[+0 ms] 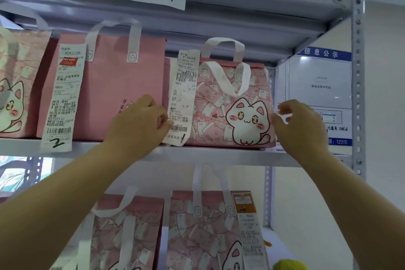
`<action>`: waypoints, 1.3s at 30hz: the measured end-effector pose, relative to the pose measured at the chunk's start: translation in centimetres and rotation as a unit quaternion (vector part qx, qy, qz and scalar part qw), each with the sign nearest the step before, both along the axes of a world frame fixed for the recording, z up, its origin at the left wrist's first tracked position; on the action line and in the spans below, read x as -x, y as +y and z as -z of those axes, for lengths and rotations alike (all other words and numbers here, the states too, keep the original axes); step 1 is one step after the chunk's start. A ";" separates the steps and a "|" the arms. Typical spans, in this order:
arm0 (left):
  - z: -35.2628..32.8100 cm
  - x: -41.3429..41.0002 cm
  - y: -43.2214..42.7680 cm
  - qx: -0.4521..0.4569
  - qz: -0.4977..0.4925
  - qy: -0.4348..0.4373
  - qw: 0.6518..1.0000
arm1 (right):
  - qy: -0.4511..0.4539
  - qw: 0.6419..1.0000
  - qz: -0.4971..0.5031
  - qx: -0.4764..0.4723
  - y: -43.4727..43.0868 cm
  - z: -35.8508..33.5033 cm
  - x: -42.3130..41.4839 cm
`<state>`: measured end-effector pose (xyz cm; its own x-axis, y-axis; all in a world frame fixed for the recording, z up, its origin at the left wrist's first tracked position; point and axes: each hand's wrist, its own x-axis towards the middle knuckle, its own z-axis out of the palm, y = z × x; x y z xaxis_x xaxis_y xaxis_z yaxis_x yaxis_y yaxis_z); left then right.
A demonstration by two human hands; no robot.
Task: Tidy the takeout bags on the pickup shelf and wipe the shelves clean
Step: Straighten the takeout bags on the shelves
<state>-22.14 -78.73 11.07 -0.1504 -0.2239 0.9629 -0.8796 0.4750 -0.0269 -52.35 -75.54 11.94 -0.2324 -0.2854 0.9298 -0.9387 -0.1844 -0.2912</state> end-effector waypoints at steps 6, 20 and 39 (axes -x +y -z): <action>0.6 -2.6 2.9 0.001 0.028 -0.042 0.999 | 0.087 0.996 -0.027 0.012 3.7 1.1 -4.0; 8.4 -17.8 10.1 -0.146 0.020 -0.072 0.987 | 0.140 0.966 -0.164 -0.142 8.7 9.5 -20.8; 24.1 -36.2 8.1 -0.373 -0.147 0.033 0.916 | 0.122 0.892 -0.245 -0.360 1.3 24.9 -38.0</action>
<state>14.08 -70.67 -13.03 0.0753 -0.8441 0.5308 -0.9604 0.0817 0.2662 -14.36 -74.26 -13.01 0.2686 -0.8404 0.4708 -0.8478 -0.4382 -0.2985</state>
